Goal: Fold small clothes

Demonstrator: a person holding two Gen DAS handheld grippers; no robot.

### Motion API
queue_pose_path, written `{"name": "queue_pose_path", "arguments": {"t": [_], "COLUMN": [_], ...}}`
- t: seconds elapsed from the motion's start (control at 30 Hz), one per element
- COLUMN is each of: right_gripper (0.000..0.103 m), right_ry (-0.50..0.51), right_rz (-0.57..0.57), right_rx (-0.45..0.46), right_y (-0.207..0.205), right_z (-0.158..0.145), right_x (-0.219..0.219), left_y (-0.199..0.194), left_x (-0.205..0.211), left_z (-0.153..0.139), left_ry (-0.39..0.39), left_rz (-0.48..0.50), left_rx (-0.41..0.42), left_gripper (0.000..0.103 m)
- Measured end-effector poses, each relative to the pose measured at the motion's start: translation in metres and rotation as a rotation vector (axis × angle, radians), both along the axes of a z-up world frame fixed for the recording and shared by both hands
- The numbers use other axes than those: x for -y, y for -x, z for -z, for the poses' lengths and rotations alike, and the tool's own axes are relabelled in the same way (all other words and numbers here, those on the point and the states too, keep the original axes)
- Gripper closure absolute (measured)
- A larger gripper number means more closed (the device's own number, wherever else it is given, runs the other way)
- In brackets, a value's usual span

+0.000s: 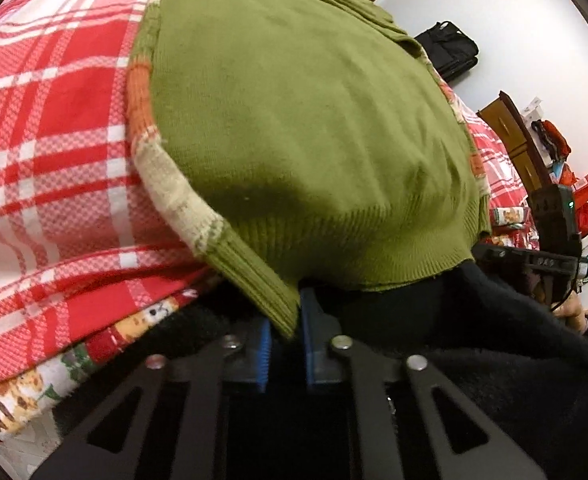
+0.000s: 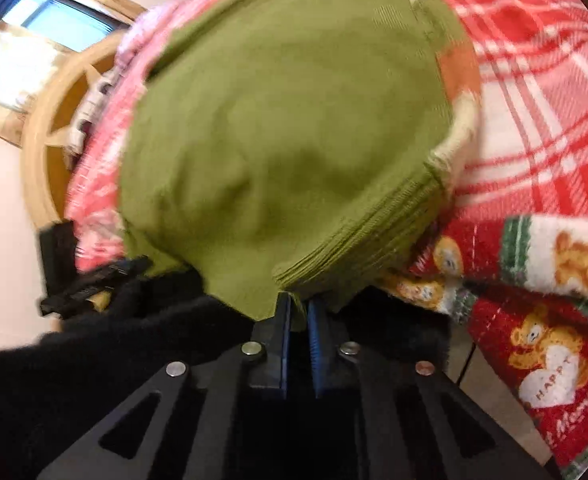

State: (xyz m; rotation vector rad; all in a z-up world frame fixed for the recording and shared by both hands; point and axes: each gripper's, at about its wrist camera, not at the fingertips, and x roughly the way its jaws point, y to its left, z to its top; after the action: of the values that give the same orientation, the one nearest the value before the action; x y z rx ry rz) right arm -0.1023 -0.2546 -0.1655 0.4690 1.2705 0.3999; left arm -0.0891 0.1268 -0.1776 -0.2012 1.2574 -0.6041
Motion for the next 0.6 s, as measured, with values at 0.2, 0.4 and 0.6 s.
{"name": "queue_pose_path", "arguments": {"t": [0.2, 0.4, 0.6], "right_gripper": [0.1, 0.099, 0.075], "right_ry": [-0.078, -0.067, -0.035], "right_rz": [0.075, 0.144, 0.187], "right_rx": [0.13, 0.143, 0.059], "right_y": [-0.005, -0.001, 0.011], "right_z": [-0.04, -0.047, -0.036], "right_x": [0.022, 0.04, 0.053], "left_y": [0.003, -0.003, -0.007], "left_x": [-0.006, -0.014, 0.003], "left_z": [-0.032, -0.06, -0.048], "left_ry": [0.028, 0.056, -0.004], "left_rz": [-0.008, -0.038, -0.015], "left_rx": [0.101, 0.179, 0.161], "left_gripper": [0.095, 0.096, 0.096]}}
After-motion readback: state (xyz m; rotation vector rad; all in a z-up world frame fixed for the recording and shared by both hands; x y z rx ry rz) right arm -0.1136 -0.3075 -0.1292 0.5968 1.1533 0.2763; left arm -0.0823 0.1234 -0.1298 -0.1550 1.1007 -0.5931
